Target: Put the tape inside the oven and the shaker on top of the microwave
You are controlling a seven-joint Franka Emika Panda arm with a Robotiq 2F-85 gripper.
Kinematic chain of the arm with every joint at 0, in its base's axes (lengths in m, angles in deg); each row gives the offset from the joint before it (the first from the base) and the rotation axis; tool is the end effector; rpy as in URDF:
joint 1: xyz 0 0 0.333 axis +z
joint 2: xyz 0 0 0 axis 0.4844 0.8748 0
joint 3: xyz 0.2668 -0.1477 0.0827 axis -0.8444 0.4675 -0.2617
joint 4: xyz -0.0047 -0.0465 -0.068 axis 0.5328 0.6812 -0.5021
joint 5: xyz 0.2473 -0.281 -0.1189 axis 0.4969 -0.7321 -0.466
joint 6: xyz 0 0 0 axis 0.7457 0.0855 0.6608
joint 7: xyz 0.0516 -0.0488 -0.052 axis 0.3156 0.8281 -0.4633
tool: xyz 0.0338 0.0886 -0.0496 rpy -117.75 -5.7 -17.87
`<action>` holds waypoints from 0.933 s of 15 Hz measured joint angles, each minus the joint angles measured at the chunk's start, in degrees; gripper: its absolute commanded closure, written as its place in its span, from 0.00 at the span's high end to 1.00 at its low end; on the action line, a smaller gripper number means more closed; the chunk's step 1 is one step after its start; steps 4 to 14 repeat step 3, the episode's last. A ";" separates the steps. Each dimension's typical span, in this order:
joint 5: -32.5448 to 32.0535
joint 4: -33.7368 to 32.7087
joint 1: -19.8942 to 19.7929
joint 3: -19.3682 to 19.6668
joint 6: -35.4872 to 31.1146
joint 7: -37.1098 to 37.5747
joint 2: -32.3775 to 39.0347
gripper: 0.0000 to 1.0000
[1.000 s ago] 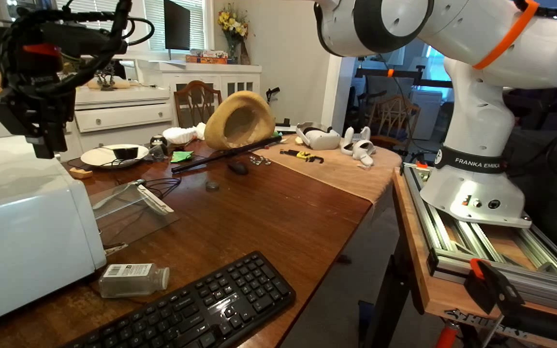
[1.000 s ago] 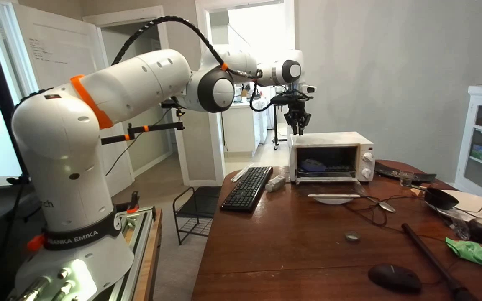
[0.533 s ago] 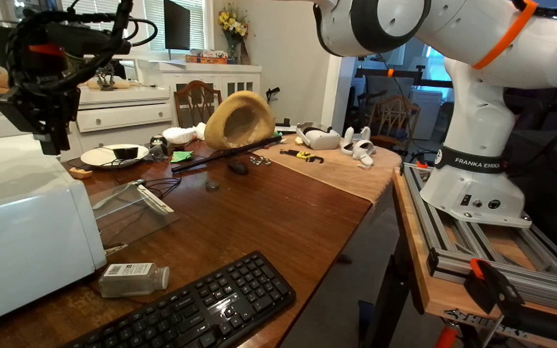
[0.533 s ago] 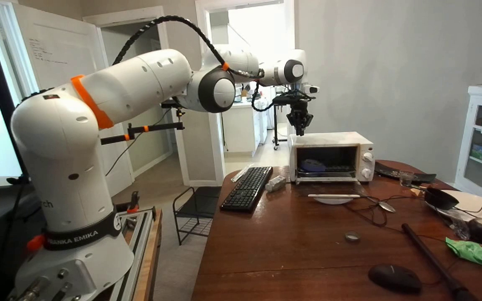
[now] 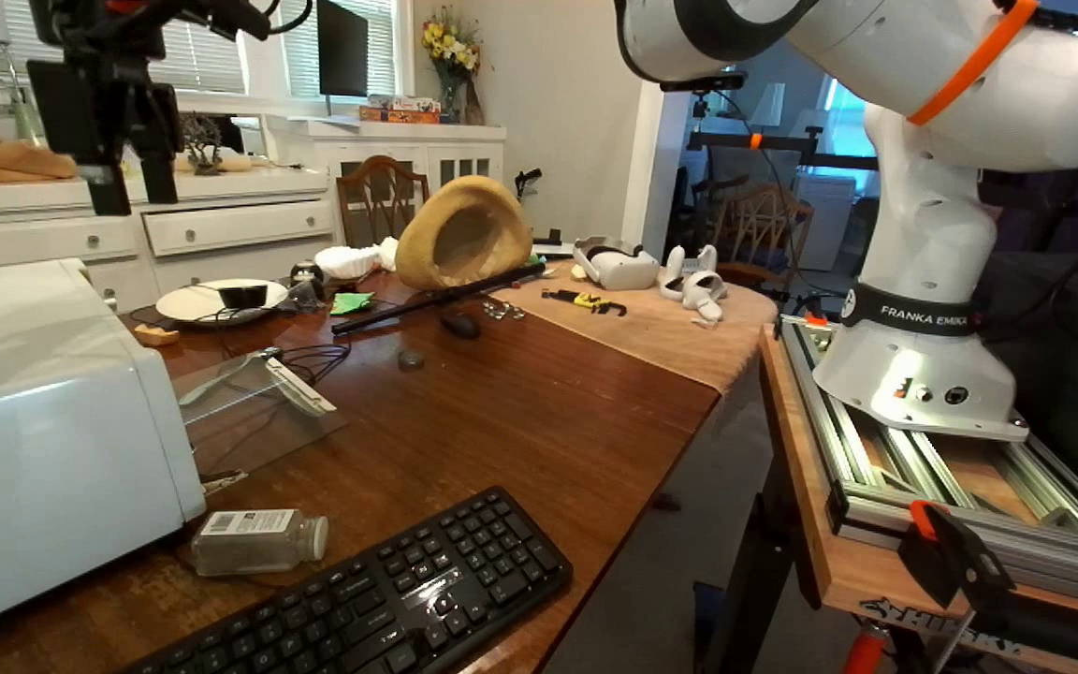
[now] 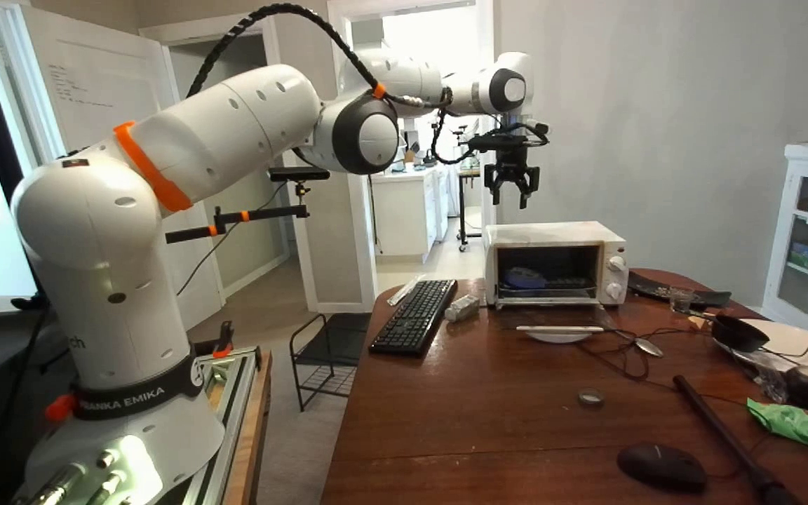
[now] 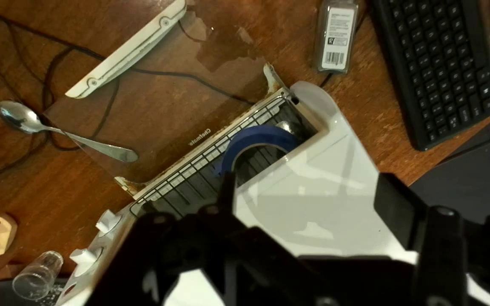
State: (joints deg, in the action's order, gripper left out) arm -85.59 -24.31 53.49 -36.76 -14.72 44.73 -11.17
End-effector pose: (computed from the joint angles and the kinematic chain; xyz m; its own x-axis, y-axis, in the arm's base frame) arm 0.7122 0.3515 0.3811 0.8627 0.5046 0.0327 0.5056 -0.8620 -0.0356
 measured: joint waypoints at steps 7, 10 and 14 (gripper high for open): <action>1.70 0.05 -2.41 -1.10 2.32 -3.93 -1.85 1.00; 1.70 0.05 -2.41 -1.10 2.32 -3.93 -1.85 1.00; 1.70 0.05 -2.41 -1.10 2.32 -3.93 -1.85 1.00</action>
